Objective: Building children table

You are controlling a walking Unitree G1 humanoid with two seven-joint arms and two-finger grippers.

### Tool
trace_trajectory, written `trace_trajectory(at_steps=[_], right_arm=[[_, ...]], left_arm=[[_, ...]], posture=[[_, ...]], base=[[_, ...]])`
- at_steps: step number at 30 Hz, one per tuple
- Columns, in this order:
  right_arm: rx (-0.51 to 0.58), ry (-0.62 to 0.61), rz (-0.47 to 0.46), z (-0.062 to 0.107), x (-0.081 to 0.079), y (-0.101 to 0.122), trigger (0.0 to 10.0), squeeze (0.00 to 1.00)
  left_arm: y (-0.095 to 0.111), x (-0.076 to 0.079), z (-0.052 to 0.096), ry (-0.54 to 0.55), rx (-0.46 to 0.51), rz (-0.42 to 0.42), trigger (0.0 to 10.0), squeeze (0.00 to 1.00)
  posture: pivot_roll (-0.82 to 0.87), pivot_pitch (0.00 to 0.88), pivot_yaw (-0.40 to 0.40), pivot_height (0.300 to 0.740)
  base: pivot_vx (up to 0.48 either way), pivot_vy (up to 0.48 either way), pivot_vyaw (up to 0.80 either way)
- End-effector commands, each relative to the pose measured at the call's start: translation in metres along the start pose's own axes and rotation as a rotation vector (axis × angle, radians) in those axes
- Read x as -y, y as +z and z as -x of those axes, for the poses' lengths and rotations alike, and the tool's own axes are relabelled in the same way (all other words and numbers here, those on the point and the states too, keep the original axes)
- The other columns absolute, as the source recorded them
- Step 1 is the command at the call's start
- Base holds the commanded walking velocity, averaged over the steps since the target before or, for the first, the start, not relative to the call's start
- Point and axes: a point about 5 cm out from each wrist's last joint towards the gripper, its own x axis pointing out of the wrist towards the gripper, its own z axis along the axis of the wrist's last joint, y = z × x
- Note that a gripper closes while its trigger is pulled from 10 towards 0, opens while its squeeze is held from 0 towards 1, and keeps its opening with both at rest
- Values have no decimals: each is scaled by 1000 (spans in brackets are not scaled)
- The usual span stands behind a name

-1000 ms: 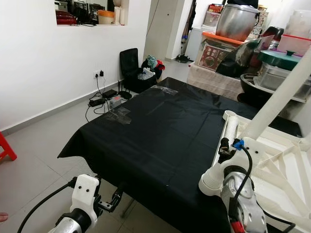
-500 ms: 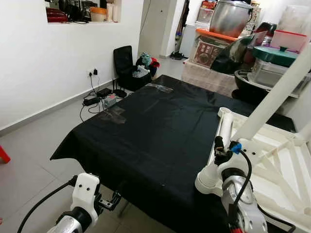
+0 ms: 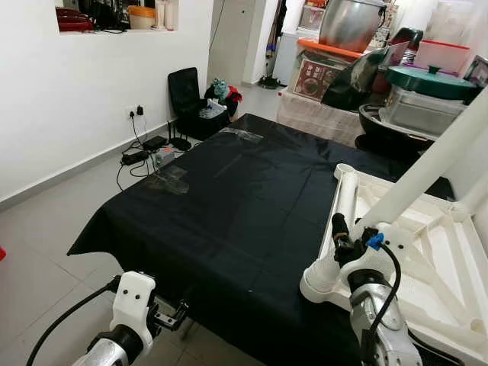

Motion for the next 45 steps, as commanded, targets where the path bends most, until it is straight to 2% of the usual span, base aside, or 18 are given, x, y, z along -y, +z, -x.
trace_trajectory(at_steps=[1,9,12,17,24,27,28,29,30,31,32,34,39,43,45], right_arm=[[-84,-62,20,5,17,-17,10000,0],[-85,-44,10,5,17,-20,10000,0],[-86,-58,-40,5,23,-23,10000,0],[-82,-69,-57,6,28,-25,10000,0],[-45,-3,-34,6,20,-19,10000,0],[-4,190,76,5,-3,-13,10000,0],[-4,190,76,5,-3,-13,10000,0],[-7,262,107,5,-11,-13,10000,0],[-7,262,107,5,-11,-13,10000,0],[-20,336,140,5,-19,-14,10000,0],[-20,336,140,5,-19,-14,10000,0],[-71,453,198,5,-30,-20,10000,0],[-111,482,205,2,-31,-25,10000,0],[-159,477,150,-10,-29,-25,10000,0],[-159,477,150,-10,-29,-25,10000,0]], left_arm=[[-4,1,-1,-13,-18,-1,10000,0],[-3,1,-1,-11,-18,-5,10000,0],[-3,2,0,-11,-17,-7,10000,0],[-3,1,0,-9,-17,-8,10000,0],[-3,1,0,-7,-16,-11,10000,0],[-3,2,0,-7,-15,-13,10000,0],[-3,2,0,-7,-15,-13,10000,0],[-3,2,0,-7,-16,-13,10000,0],[-3,2,0,-7,-16,-13,10000,0],[-3,2,0,-7,-15,-13,10000,0],[-3,2,0,-7,-15,-13,10000,0],[-3,3,0,-7,-14,-12,10000,0],[-3,4,0,-6,-12,-9,10000,0],[-3,5,-1,-4,-10,-5,10000,0],[-3,5,-1,-4,-10,-5,10000,0]], posture=[[110,0,-122,740],[115,0,-122,740],[117,0,-122,740],[120,0,-122,740],[119,0,-120,740],[121,0,-119,740],[121,0,-119,740],[121,0,-119,740],[121,0,-119,740],[122,0,-121,740],[122,0,-121,740],[123,0,-127,740],[125,0,-132,740],[129,0,-139,740],[129,0,-139,740]], base=[[0,0,0],[0,0,0],[0,0,0],[0,0,0],[0,0,0],[0,0,0],[0,0,0],[0,0,0],[0,0,0],[0,0,0],[0,0,0],[0,0,0],[0,0,0],[0,0,0],[0,0,0]])
